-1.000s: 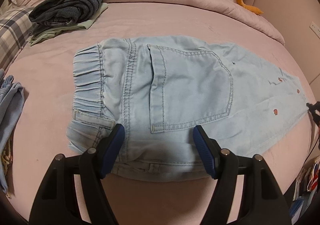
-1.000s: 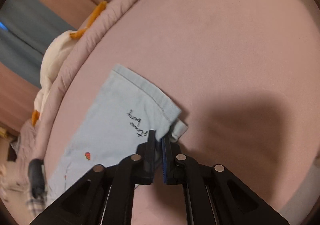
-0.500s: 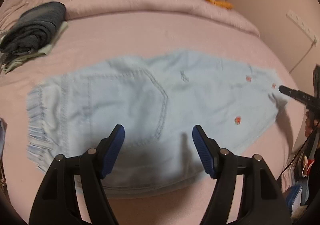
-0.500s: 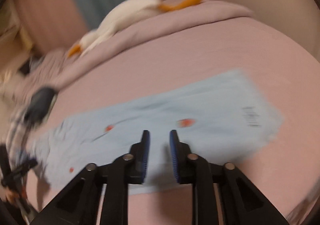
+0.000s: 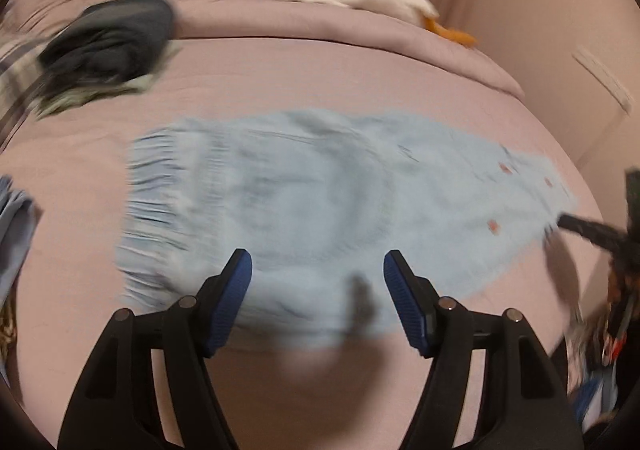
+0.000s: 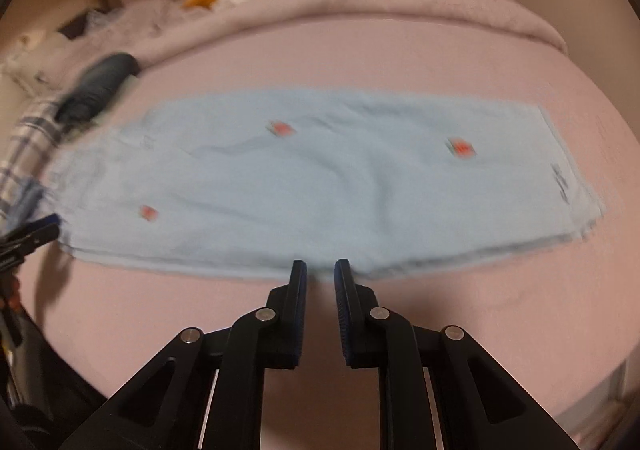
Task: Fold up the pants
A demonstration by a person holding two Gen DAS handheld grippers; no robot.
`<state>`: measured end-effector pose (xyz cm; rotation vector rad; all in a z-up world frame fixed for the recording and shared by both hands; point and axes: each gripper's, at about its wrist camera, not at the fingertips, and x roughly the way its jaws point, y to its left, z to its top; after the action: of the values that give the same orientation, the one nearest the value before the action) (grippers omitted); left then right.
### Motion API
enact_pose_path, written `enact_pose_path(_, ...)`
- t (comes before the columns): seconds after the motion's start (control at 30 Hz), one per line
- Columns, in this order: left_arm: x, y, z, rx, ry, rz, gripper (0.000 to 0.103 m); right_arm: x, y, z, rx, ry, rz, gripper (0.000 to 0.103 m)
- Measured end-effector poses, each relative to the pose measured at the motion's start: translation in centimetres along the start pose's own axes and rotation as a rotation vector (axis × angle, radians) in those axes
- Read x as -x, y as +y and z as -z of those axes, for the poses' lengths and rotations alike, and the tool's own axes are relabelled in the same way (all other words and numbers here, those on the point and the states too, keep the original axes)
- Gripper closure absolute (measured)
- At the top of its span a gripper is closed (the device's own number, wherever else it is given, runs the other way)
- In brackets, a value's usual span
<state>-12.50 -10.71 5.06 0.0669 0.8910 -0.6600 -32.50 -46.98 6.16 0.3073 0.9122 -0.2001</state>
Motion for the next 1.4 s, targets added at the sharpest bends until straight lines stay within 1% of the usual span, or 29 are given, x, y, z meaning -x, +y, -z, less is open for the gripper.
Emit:
enact_pose_path(0.03,-0.3,1.1,-0.2,0.04,0.002,-0.025,0.035,0.0,1.1,-0.7,0.011,-0.026,-0.042,0.086)
enact_pose_path(0.07,-0.7,2.4,-0.2,0.089,0.008,-0.044,0.038,-0.3,2.1,-1.4,0.023,-0.041,-0.077,0.086)
enact_pose_path(0.1,-1.1,3.2,-0.1,0.125,0.013,-0.038,0.046,-0.8,3.2,-1.9,0.041,-0.052,-0.105,0.086)
enact_pose_path(0.13,-1.1,3.9,0.2,0.148,0.013,-0.037,0.05,-1.4,4.2,-2.4,0.057,-0.051,-0.119,0.086)
enact_pose_path(0.17,-0.9,4.0,0.4,0.144,0.011,-0.04,0.052,-2.2,5.4,-2.6,0.077,-0.047,-0.13,0.086)
enact_pose_path(0.23,-0.6,3.6,1.2,0.124,0.019,-0.035,0.052,-3.7,7.3,-2.9,0.11,-0.034,-0.153,0.086)
enact_pose_path(0.3,-0.4,3.8,1.8,0.117,0.021,-0.016,0.052,-4.3,8.5,-1.7,0.155,0.03,-0.164,0.086)
enact_pose_path(0.33,-0.2,4.2,2.2,0.135,0.01,0.007,0.052,-5.1,9.0,-0.5,0.178,0.084,-0.178,0.086)
enact_pose_path(0.37,-0.1,4.8,2.0,0.156,0.0,0.028,0.052,-5.5,9.1,1.0,0.21,0.103,-0.168,0.085)
enact_pose_path(0.4,0.4,5.3,2.1,0.188,-0.013,0.055,0.052,-5.2,9.4,1.3,0.229,0.069,-0.156,0.085)
enact_pose_path(0.43,0.8,5.7,2.0,0.233,-0.027,0.087,0.051,-4.9,9.3,1.4,0.238,0.063,-0.157,0.085)
enact_pose_path(0.47,1.7,6.6,1.9,0.293,-0.053,0.132,0.049,-4.5,8.7,1.2,0.216,0.064,-0.182,0.085)
enact_pose_path(0.5,2.5,7.2,1.8,0.333,-0.086,0.153,0.045,-4.1,7.9,1.1,0.179,0.065,-0.212,0.084)
enact_pose_path(0.53,3.2,7.5,1.8,0.354,-0.108,0.157,0.039,-3.7,7.0,0.9,0.132,0.061,-0.238,0.083)
enact_pose_path(0.57,4.1,8.0,1.7,0.378,-0.134,0.136,0.025,-2.9,5.4,0.8,0.076,0.039,-0.249,0.08)
enact_pose_path(0.6,4.7,8.4,1.6,0.392,-0.145,0.116,0.024,-2.1,4.0,0.8,0.039,0.014,-0.251,0.073)
enact_pose_path(0.67,5.4,8.6,1.3,0.402,-0.151,0.111,0.024,-0.3,0.7,1.0,-0.041,-0.043,-0.238,0.065)
enact_pose_path(0.7,5.7,8.4,1.2,0.402,-0.153,0.11,0.024,0.1,-0.6,1.1,-0.078,-0.062,-0.221,0.063)
enact_pose_path(0.8,5.7,7.1,0.5,0.378,-0.152,0.125,0.024,1.3,-5.9,1.2,-0.229,-0.089,-0.169,0.063)
enact_pose_path(0.83,5.4,6.5,0.2,0.366,-0.143,0.136,0.024,1.6,-7.8,1.5,-0.298,-0.094,-0.154,0.063)
enact_pose_path(0.9,4.7,4.9,-0.2,0.335,-0.118,0.161,0.024,2.2,-11.7,2.5,-0.449,-0.119,-0.153,0.063)
enact_pose_path(0.97,3.5,2.9,-0.7,0.293,-0.084,0.185,0.024,3.0,-15.1,3.9,-0.591,-0.163,-0.158,0.063)
enact_pose_path(1.07,1.7,0.2,-1.4,0.245,-0.036,0.222,0.024,3.9,-18.4,5.8,-0.722,-0.205,-0.132,0.063)
enact_pose_path(1.17,-0.2,-2.9,-2.2,0.195,0.017,0.257,0.024,4.1,-20.2,6.7,-0.777,-0.224,-0.112,0.062)
enact_pose_path(1.23,-1.2,-4.4,-2.5,0.162,0.043,0.264,0.024,4.1,-21.3,6.8,-0.805,-0.239,-0.107,0.062)
enact_pose_path(1.33,-2.5,-7.2,-3.1,0.109,0.082,0.286,0.024,3.5,-22.9,6.4,-0.844,-0.253,-0.111,0.062)
enact_pose_path(1.4,-3.3,-8.4,-3.6,0.091,0.097,0.299,0.024,2.8,-23.2,5.7,-0.865,-0.268,-0.121,0.062)
